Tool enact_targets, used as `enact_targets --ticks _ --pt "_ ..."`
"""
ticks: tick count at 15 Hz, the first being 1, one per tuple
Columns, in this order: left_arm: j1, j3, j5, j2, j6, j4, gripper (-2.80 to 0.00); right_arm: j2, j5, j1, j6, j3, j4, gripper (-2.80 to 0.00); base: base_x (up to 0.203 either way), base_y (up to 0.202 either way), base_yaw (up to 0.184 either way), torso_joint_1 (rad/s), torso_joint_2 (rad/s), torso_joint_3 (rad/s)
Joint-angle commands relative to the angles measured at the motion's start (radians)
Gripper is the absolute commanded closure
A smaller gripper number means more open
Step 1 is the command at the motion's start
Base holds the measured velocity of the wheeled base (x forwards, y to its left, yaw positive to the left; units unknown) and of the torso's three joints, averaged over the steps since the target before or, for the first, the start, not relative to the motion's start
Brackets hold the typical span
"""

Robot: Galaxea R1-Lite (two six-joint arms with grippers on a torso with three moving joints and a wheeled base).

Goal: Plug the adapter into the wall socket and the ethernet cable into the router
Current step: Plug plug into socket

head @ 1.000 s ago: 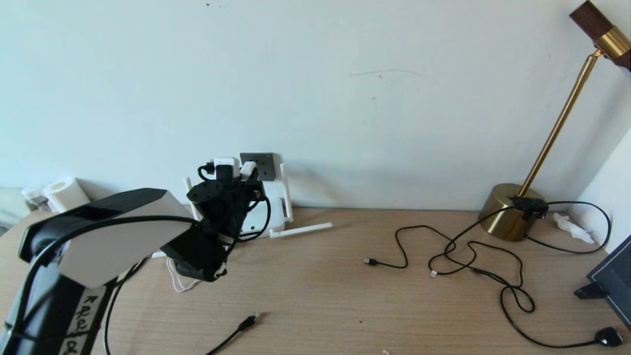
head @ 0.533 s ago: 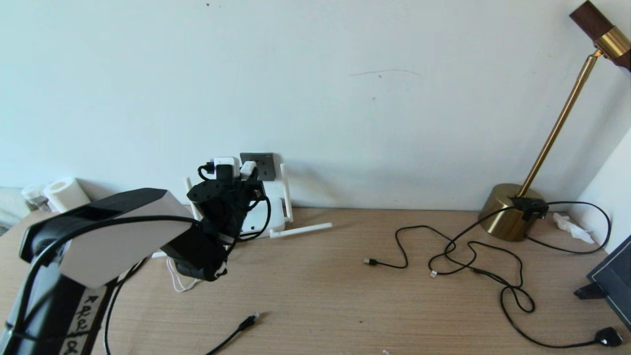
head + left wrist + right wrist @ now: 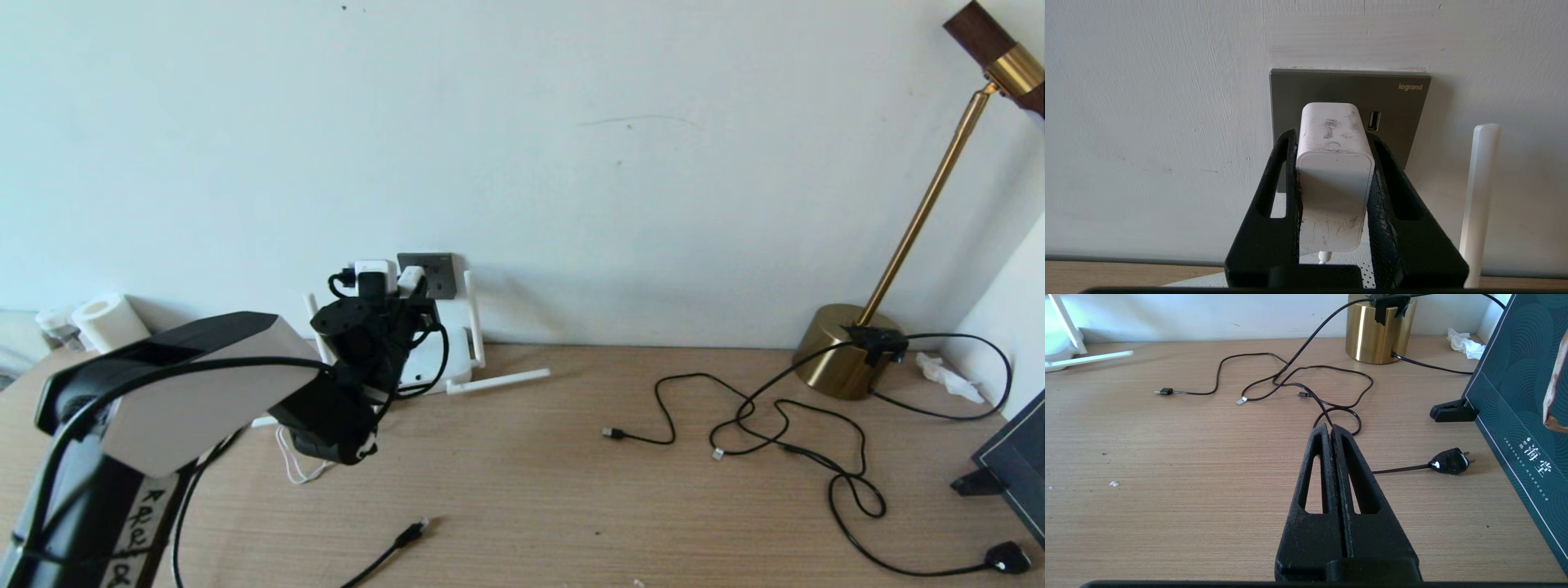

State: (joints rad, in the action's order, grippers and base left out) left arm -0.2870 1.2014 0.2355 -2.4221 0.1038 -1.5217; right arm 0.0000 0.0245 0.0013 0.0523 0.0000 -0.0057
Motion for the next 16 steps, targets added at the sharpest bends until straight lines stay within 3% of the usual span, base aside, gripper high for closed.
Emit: enact_targets --ticks 1,16 --pt "0.0 0.006 0.002 -0.003 0.0 -0.008 0.0 0.002 0.0 0.0 0.0 0.0 0.0 0.0 0.0 0.0 0.0 0.0 0.0 0.0" --pt "0.0 0.021 0.004 -0.018 0.0 -0.008 0.0 0.002 0.0 0.0 0.0 0.0 0.0 0.0 0.0 0.0 0.0 0.0 0.0 0.0"
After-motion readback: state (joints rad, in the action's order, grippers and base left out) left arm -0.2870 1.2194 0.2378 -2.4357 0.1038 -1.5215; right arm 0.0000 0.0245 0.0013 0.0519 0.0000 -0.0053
